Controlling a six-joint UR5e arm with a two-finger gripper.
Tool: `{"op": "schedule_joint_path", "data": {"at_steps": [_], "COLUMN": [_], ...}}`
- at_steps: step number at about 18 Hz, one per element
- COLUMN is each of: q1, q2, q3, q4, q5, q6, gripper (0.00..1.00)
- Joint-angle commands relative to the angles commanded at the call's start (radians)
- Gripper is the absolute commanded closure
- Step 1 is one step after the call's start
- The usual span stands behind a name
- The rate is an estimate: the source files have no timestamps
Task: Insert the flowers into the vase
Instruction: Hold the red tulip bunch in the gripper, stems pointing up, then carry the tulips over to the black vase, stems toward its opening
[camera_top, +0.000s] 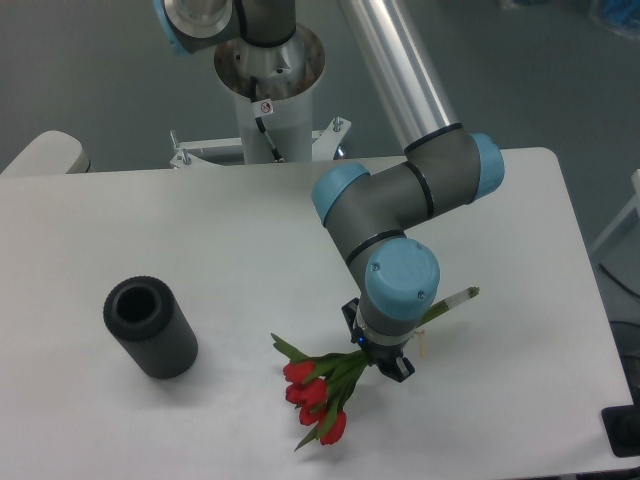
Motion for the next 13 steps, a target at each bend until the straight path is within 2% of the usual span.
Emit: {"op": "schedule_joint_path", "data": {"at_steps": [7, 11, 13], "q1": [-0.002, -0.018, -0.032], "q2": [0.003, 0.006, 0.014], "q3": [0.002, -0.006, -0.020], "q4": [-0.003, -0.008, -0.005], "q5": [0.000, -0.008, -0.021], "q6": [-0.011, -0.067, -0.144], "gripper": [0.86, 0.87, 0.86]}}
